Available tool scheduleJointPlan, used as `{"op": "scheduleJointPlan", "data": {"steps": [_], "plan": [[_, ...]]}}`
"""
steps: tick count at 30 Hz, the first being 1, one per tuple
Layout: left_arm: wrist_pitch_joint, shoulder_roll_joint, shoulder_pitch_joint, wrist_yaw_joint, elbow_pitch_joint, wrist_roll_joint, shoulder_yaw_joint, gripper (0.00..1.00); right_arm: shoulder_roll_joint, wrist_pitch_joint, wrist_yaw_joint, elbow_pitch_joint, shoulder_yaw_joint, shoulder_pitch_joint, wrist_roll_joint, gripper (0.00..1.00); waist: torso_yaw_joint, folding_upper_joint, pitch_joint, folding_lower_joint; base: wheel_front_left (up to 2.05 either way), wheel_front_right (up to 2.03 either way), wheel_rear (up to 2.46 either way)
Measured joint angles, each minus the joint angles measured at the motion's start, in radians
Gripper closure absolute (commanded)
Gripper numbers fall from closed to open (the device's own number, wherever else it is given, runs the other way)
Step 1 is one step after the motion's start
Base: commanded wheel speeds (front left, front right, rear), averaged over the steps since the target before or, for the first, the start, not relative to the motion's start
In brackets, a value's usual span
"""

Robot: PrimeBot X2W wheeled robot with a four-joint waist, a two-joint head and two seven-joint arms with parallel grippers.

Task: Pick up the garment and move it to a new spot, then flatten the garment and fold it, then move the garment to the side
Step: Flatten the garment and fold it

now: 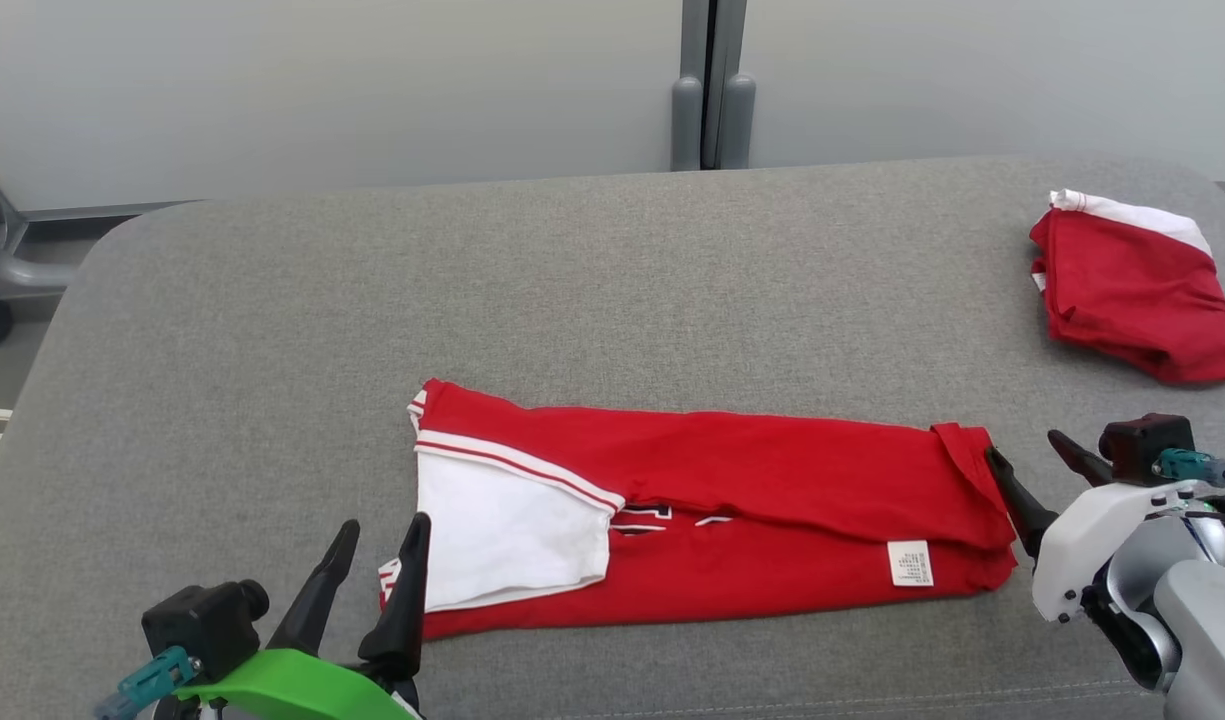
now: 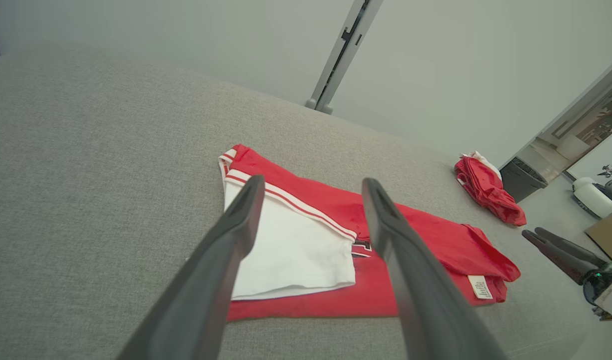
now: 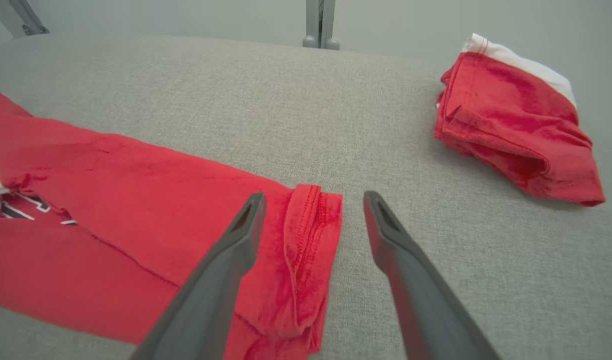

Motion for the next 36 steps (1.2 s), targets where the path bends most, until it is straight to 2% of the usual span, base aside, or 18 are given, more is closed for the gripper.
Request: {"op": "scheduleJointPlan", "data": {"steps": [9,19,23,29,30,31,32,33,34,36], "plan": [[0.002,-0.008,-0.006,-0.007,0.004,-0.001,-0.005,0.0,0.096,0.134,0.0,0.144,-0.099,-0.062,-0.049,0.0,0.045,-0.0001,0.024,0.0,0.0,0.0,0.0],[-0.008,-0.013,-0.015,-0.012,0.014,-0.008,0.0,0.0,0.112,0.154,0.0,0.286,-0.162,-0.087,-0.133,0.0,0.112,0.0,0.057,0.0,0.0,0.0,0.0],[-0.012,-0.016,-0.016,-0.013,0.015,-0.008,-0.001,0.0,0.119,0.184,0.0,0.331,-0.196,-0.084,-0.122,0.0,0.129,0.0,0.068,0.0,0.0,0.0,0.0],[-0.016,-0.017,-0.017,-0.014,0.019,-0.01,0.002,0.0,0.135,0.228,0.0,0.307,-0.192,-0.072,-0.038,0.0,0.13,0.0,0.079,0.0,0.0,0.0,0.0],[-0.016,-0.017,-0.017,-0.014,0.019,-0.01,0.002,0.0,0.133,0.233,0.0,0.302,-0.188,-0.071,-0.03,0.08,0.13,0.0,0.08,0.0,0.0,0.0,0.0],[-0.016,-0.017,-0.019,-0.014,0.019,-0.01,0.002,0.0,0.132,0.234,0.0,0.298,-0.184,-0.07,-0.026,0.25,0.129,0.0,0.082,0.0,0.0,0.0,0.0],[-0.017,-0.017,-0.022,-0.014,0.019,-0.01,0.003,0.0,0.131,0.239,0.0,0.293,-0.177,-0.07,-0.02,0.53,0.129,0.0,0.083,0.0,0.0,0.0,0.0],[-0.017,-0.017,-0.025,-0.016,0.019,-0.01,0.002,0.0,0.131,0.242,0.0,0.288,-0.171,-0.071,-0.015,0.53,0.129,-0.0001,0.085,0.0,0.0,0.0,0.0],[-0.02,-0.017,-0.028,-0.016,0.02,-0.01,0.002,0.0,0.131,0.242,0.0,0.285,-0.166,-0.071,-0.009,0.57,0.129,0.0,0.086,0.0,0.0,0.0,0.0],[-0.02,-0.017,-0.032,-0.016,0.021,-0.01,0.002,0.0,0.13,0.242,0.0,0.281,-0.157,-0.071,0.0,0.87,0.129,-0.0001,0.086,0.0,0.0,0.0,0.0]]}}
